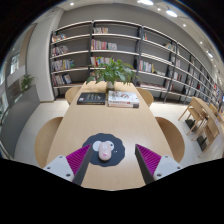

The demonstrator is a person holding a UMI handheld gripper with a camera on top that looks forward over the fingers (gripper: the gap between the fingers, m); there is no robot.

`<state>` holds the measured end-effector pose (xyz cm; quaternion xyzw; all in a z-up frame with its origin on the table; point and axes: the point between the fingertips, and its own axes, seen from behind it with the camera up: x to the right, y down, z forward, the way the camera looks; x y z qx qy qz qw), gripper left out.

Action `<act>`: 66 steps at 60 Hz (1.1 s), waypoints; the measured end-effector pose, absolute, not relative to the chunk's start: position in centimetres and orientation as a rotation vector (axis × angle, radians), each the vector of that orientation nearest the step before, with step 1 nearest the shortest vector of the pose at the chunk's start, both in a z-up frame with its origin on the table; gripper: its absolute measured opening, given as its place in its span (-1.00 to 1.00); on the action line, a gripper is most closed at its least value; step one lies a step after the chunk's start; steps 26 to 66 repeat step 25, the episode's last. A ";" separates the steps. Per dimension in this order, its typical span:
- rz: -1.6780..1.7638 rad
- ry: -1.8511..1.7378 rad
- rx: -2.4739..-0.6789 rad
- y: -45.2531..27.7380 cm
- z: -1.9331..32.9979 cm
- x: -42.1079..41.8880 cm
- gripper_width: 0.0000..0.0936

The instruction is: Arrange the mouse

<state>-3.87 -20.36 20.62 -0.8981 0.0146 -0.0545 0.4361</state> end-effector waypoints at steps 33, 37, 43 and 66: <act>-0.076 0.079 -2.267 -26.5 18.9 -5.8 0.85; -0.076 0.079 -2.267 -26.5 18.9 -5.8 0.85; -0.076 0.079 -2.267 -26.5 18.9 -5.8 0.85; -0.076 0.079 -2.267 -26.5 18.9 -5.8 0.85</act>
